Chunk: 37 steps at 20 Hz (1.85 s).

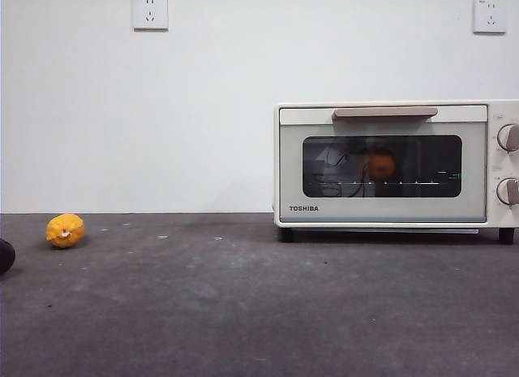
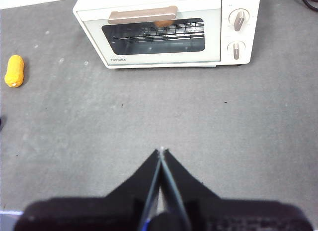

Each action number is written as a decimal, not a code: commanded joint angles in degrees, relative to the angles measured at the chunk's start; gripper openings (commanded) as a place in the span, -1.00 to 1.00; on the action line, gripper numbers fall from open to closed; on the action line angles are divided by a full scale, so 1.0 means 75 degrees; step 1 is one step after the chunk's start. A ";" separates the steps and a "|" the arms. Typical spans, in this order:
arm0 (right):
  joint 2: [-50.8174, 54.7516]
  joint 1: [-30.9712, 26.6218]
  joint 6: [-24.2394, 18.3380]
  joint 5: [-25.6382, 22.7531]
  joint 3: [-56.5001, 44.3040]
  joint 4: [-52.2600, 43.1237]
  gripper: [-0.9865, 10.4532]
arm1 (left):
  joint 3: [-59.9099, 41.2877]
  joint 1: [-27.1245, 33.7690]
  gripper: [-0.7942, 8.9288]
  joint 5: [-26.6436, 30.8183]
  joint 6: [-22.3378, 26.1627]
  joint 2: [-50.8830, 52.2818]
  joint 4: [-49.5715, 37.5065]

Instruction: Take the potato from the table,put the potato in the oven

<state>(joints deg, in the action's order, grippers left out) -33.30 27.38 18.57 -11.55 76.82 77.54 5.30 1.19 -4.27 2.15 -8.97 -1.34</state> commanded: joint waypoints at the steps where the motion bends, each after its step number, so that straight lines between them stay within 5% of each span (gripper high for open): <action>1: 0.0012 0.0012 -0.0023 -0.0003 -0.0020 0.0157 -0.82 | -0.0332 0.0023 -0.84 -0.0032 -0.0297 0.0259 -0.0026; 11: 0.0012 0.0012 -0.0023 -0.0006 -0.0020 0.0157 -0.82 | -0.0650 0.0052 -0.84 0.0746 -0.0265 0.1166 0.1518; 37: 0.0105 -0.0256 -0.0181 -0.0096 -0.0020 0.0157 -0.82 | -0.0650 0.0052 -0.84 0.0513 -0.0440 0.0825 0.1437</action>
<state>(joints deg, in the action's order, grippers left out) -32.95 25.39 18.00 -12.10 76.82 77.54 0.99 1.45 -0.23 -0.69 -2.74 9.96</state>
